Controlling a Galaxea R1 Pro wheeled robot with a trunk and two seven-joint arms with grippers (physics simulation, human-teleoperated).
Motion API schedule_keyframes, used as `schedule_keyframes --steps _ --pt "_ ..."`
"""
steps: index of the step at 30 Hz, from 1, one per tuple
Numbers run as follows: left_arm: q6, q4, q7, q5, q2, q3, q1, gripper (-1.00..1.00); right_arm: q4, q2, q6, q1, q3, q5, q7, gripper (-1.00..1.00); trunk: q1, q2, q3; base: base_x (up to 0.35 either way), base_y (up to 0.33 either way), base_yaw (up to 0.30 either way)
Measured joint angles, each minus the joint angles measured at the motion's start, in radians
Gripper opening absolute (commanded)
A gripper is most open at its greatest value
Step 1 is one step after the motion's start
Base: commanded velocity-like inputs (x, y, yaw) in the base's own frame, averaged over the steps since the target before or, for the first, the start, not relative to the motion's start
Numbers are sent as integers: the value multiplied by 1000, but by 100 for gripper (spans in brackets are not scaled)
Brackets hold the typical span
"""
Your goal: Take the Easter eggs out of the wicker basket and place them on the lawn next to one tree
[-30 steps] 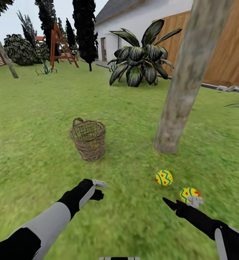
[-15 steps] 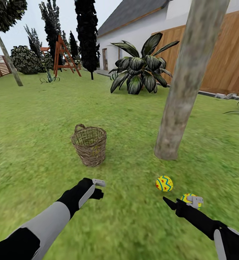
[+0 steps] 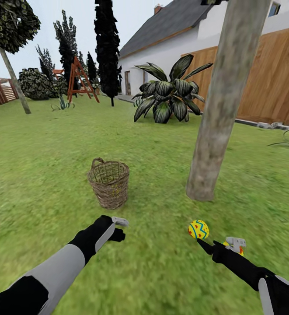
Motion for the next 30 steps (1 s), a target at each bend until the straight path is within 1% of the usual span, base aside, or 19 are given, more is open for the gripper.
schedule_keyframes --steps 9,17,27,30 --pt "0 0 0 0 0 0 0 100 0 1 0 0 0 0 0 100 -4 2 35 0 0 11" --pt "1 0 0 0 0 1 1 100 0 1 0 0 1 1 -1 100 -8 4 70 0 0 191" --pt "6 -12 0 0 0 0 3 100 0 1 0 0 2 2 -1 100 -8 4 78 0 4 249" --pt "14 -23 0 0 0 1 3 100 1 1 0 0 2 2 -1 100 -8 4 81 0 143 255"
